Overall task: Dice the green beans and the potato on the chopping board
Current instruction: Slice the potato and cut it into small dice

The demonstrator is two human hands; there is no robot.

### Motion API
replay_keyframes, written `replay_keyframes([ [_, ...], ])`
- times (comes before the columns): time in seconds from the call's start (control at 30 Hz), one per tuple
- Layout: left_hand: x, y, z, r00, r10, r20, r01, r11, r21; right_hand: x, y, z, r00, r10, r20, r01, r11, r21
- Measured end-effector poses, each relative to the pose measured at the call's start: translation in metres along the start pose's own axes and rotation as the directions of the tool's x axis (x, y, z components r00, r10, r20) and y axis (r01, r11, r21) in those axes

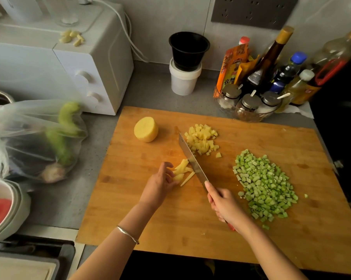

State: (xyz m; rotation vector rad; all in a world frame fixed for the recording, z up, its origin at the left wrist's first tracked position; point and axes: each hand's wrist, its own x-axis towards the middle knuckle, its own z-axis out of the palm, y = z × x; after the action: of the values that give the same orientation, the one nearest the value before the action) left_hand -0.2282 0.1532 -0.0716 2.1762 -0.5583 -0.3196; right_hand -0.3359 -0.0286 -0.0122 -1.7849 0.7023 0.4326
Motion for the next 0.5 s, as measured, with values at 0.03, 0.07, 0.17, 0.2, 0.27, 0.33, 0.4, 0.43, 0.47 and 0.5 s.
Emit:
replay_keyframes([
  [0.03,0.001,0.001,0.001,1.0,0.003,-0.008,-0.003,1.0,0.007,0.0,0.0,0.0,1.0,-0.003,-0.005,0.003,1.0,-0.01],
  [0.07,0.002,0.002,0.002,1.0,0.005,-0.01,-0.005,1.0,0.019,0.0,0.001,0.001,1.0,-0.006,-0.009,0.006,1.0,-0.018],
  [0.17,0.008,0.007,0.009,0.999,0.034,-0.022,-0.031,0.994,0.1,0.0,0.001,0.003,1.0,-0.01,-0.017,0.01,0.999,-0.036],
  [0.2,0.008,0.008,0.012,0.999,0.042,-0.03,-0.037,0.989,0.143,-0.001,0.001,0.004,1.0,-0.009,-0.021,0.008,0.999,-0.041],
  [0.27,0.007,0.008,0.014,0.996,0.044,-0.079,-0.028,0.981,0.193,-0.002,0.001,0.004,1.0,-0.001,-0.024,0.001,1.0,-0.031],
  [0.33,0.007,0.004,0.015,0.988,0.039,-0.149,-0.007,0.978,0.208,-0.004,0.001,0.005,1.0,0.012,-0.016,-0.012,1.0,0.006],
  [0.4,0.009,0.0,0.019,0.99,0.06,-0.129,-0.021,0.958,0.287,-0.006,0.003,0.006,1.0,0.027,0.002,-0.027,0.999,0.043],
  [0.43,0.01,-0.002,0.021,0.995,0.059,-0.081,-0.03,0.946,0.324,-0.007,0.003,0.007,0.999,0.031,0.015,-0.031,0.998,0.055],
  [0.47,0.012,-0.004,0.022,0.999,0.045,-0.025,-0.033,0.936,0.351,-0.008,0.004,0.007,0.999,0.029,0.025,-0.03,0.998,0.058],
  [0.5,0.013,-0.004,0.023,0.999,0.037,0.013,-0.039,0.929,0.369,-0.009,0.004,0.007,0.999,0.023,0.03,-0.024,0.998,0.053],
])
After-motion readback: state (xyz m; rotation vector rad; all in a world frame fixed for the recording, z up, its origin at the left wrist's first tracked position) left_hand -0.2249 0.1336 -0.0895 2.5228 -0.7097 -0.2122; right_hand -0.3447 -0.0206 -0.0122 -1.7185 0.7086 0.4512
